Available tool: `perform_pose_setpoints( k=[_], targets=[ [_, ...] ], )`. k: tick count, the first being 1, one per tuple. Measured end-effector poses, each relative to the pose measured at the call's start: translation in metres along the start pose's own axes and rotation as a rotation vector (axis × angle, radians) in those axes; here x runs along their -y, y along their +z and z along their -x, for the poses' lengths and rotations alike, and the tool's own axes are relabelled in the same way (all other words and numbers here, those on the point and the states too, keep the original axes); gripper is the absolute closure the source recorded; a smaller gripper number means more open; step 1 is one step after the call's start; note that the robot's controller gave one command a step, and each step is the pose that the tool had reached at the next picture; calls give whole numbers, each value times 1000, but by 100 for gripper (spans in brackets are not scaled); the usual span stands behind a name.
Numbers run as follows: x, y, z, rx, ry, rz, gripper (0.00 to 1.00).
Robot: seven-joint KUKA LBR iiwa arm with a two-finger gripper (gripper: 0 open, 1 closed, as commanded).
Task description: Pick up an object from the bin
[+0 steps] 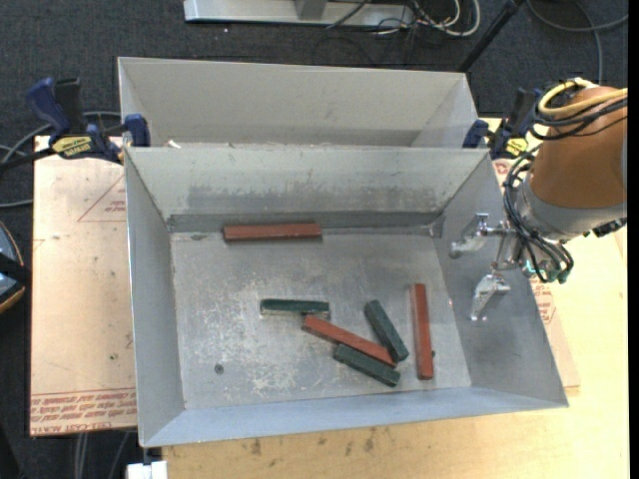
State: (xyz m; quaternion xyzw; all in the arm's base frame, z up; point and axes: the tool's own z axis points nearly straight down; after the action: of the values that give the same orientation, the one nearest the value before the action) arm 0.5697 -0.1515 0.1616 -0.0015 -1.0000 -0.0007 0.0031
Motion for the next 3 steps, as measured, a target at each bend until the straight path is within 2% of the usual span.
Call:
perform_pose_setpoints(
  k=[1,2,3],
  targets=[
    [-1,-5,2,8,-3,-1,0],
    [-27,51,-18,12,-66,-2,0],
    [-32,79,6,26,-199,-8,100]
  ],
)
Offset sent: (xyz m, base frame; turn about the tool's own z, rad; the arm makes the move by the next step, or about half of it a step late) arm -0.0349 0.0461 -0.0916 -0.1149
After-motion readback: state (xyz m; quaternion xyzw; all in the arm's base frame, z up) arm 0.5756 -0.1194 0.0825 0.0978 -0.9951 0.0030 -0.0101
